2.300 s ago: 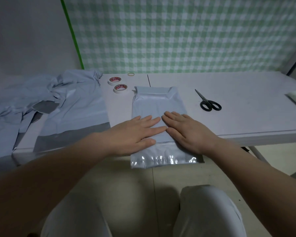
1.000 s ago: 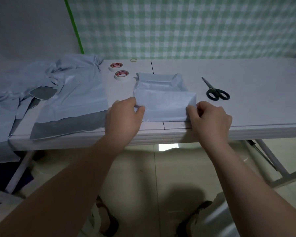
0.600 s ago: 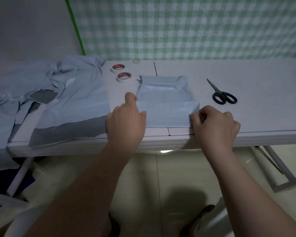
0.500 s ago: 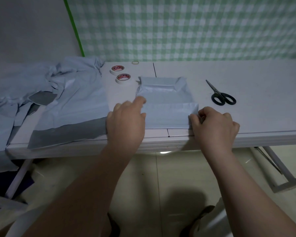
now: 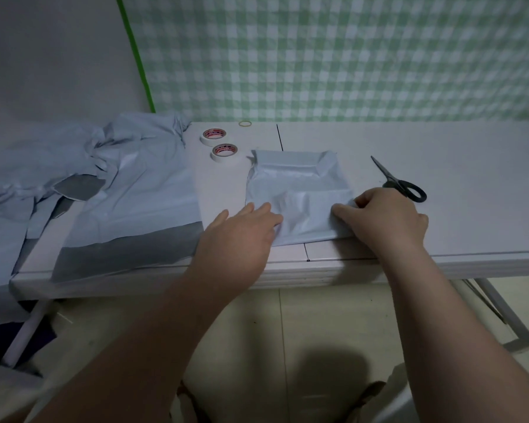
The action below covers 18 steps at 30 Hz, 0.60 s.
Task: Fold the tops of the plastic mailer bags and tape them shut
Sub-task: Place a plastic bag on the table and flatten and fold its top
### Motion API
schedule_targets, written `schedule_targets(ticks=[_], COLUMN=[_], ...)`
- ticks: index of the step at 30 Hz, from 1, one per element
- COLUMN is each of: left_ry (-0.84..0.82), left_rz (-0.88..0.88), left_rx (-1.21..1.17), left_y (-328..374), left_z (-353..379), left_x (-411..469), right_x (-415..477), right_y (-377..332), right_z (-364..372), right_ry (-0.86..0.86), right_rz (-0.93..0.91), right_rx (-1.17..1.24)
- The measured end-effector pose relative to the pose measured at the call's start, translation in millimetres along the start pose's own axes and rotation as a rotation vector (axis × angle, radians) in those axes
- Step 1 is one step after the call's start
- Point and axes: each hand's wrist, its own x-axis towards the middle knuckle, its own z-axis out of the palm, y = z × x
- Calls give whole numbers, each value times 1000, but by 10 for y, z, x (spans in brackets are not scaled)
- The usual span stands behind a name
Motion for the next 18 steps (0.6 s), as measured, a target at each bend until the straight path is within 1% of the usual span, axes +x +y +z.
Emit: schedule_targets(ticks=[3, 7, 9, 13, 16, 18], left_ry=[-38, -57, -75, -112, -118, -152], left_rz=[-8, 7, 17, 11, 25, 24], left_rx=[-8, -3, 5, 36, 53, 50], left_y=[-1, -12, -12, -15, -30, -38], left_z=[-15, -47, -57, -72, -74, -89], left_x=[-1, -11, -8, -5, -10, -4], right_x=[99, 140, 133, 157, 214, 236], right_y=[-102, -228, -294, -360, -361, -337], right_z=[-52, -141, -179, -205, -202, -216], right_ry=[-69, -26, -37, -162, -255, -279], right_rz=[9, -40, -65, -125, -120, -112], right_rx=[29, 112, 144, 41, -16, -43])
